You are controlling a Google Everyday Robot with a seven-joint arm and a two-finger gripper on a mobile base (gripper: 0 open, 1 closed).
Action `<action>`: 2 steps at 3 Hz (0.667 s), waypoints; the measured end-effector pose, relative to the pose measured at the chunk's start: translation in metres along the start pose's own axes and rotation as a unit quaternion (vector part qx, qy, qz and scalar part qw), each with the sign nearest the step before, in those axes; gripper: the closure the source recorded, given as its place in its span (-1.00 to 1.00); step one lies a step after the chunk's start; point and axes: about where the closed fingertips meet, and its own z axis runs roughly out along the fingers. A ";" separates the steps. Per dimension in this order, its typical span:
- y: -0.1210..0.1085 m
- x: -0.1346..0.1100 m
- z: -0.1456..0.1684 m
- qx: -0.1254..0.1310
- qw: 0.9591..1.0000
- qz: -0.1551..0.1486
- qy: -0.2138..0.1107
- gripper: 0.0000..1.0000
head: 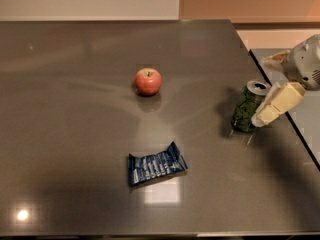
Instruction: Knock green can over
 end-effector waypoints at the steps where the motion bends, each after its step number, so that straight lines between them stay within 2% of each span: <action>1: 0.006 0.001 0.007 -0.011 1.000 0.003 -0.027 -1.00; 2: 0.010 0.002 0.013 -0.019 0.998 0.001 -0.052 -0.63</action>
Offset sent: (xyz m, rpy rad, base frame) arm -0.0106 0.0088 -0.0180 0.1612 -0.0183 0.0518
